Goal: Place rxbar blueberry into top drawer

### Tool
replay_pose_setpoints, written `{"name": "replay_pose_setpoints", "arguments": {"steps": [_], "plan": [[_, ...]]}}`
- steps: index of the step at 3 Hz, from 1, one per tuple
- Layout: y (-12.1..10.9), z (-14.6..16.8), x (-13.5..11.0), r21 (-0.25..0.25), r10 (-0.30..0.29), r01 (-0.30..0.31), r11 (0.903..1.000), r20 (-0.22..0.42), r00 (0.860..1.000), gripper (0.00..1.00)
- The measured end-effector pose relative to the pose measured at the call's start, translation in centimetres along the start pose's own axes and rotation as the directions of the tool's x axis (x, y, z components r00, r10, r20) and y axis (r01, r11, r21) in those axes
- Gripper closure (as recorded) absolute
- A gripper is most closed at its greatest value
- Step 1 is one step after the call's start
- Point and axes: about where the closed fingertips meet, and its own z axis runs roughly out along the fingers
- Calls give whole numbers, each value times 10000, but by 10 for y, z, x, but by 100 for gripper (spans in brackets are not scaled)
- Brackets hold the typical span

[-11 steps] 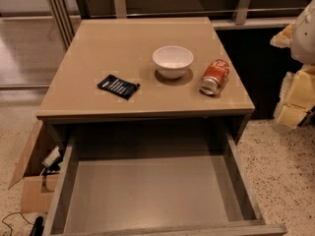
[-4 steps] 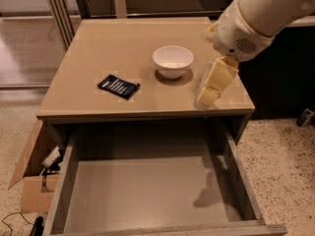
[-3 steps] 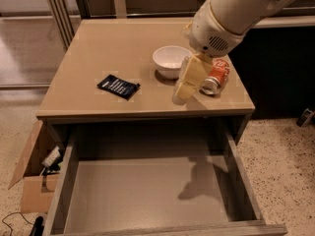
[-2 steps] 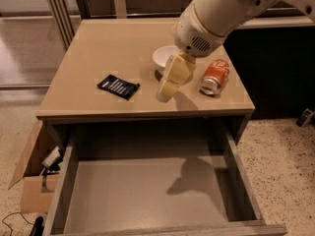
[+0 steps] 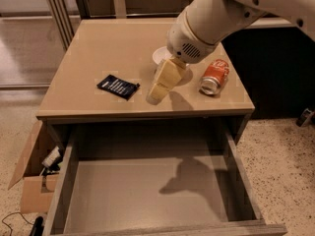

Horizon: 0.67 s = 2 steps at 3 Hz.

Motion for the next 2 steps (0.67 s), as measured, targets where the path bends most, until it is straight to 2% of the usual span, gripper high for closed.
{"name": "replay_pose_setpoints", "arguments": {"steps": [1,2], "plan": [[0,0,0,-2,-5,5,10000,-2,10000,0],[-10,21,-10,202,271,-277,9994,310,9992,0]]}}
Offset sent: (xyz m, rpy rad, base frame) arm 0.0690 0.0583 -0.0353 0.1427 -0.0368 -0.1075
